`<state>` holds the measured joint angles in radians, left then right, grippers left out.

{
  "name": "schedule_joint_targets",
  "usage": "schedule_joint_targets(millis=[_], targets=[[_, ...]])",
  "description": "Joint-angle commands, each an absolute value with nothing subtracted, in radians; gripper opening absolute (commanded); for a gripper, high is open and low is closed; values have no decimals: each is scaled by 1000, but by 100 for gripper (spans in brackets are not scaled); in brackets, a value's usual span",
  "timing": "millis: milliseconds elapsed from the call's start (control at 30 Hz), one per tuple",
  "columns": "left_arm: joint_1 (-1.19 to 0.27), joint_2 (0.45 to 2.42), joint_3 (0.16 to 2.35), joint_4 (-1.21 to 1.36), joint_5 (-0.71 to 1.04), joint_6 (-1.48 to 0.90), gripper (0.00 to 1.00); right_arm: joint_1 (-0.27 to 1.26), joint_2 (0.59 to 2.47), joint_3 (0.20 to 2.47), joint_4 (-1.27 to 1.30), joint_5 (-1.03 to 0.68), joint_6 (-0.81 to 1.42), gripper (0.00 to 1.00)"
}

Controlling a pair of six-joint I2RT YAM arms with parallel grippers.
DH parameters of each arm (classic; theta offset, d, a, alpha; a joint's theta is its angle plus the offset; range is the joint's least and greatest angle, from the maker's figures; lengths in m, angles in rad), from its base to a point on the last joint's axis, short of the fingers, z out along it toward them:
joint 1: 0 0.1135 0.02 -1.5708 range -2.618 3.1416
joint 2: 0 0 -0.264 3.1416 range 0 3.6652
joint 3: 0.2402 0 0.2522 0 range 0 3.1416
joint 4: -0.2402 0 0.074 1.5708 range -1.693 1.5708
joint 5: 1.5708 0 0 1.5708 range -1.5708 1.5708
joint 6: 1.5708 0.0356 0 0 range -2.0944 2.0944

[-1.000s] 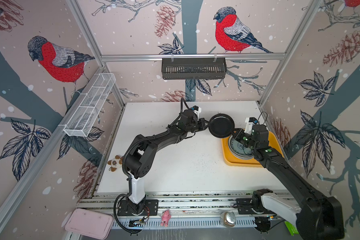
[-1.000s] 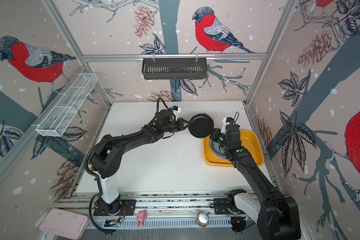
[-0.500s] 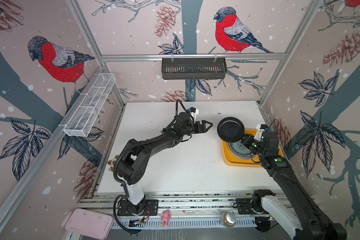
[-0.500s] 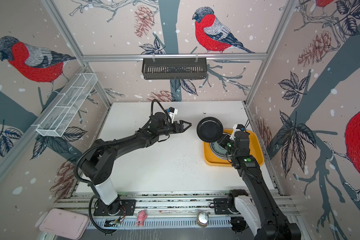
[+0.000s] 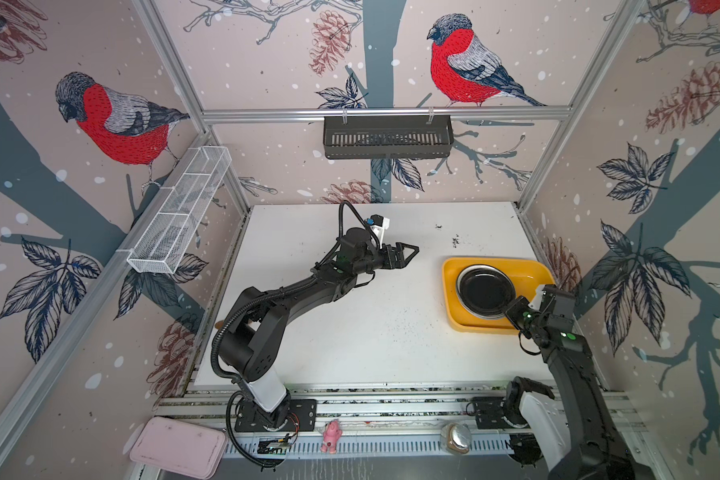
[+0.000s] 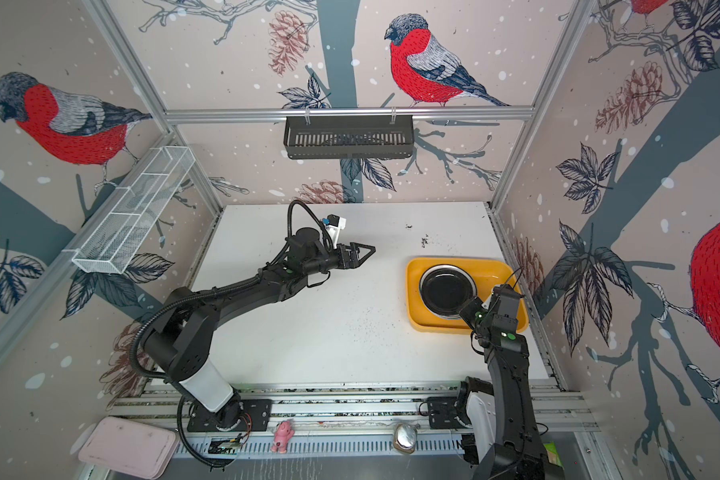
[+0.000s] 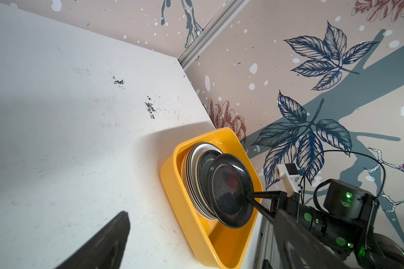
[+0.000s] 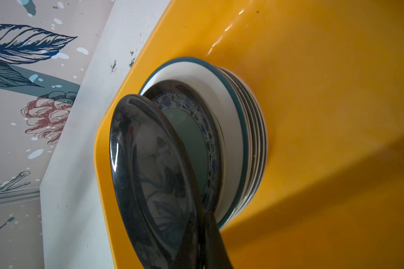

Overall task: Place the plates into the plastic bin on the countertop
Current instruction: 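Open the left gripper and lower the black plate onto the stack with the right gripper, then open the right gripper to release the black plate while the left arm retracts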

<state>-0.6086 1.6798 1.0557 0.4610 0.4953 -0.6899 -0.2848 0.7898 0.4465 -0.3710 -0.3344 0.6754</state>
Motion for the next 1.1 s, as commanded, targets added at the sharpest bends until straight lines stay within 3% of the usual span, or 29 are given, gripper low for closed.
schedule_joint_targets(millis=[0, 200, 233, 333, 433, 633, 733, 933, 1067], targets=[[-607, 1670, 1048, 511, 490, -672, 96, -288, 821, 454, -333, -348, 632, 9], [-607, 1675, 1041, 519, 496, -680, 96, -301, 873, 455, -277, -329, 622, 14], [-607, 1674, 1041, 517, 497, -681, 96, -305, 884, 465, -277, -327, 618, 22], [-607, 1673, 1040, 517, 497, -680, 96, -310, 911, 497, -285, -325, 600, 31], [-606, 1670, 1037, 513, 494, -676, 96, -313, 929, 522, -291, -322, 589, 53], [-583, 1622, 1011, 487, 440, -639, 96, -312, 923, 545, -269, -307, 551, 79], [-561, 1569, 977, 451, 378, -586, 96, -312, 913, 547, -229, -285, 514, 87], [-499, 1443, 893, 402, 227, -492, 96, -311, 953, 578, -190, -250, 492, 89], [-457, 1357, 830, 393, 134, -436, 96, -311, 975, 578, -122, -245, 465, 98]])
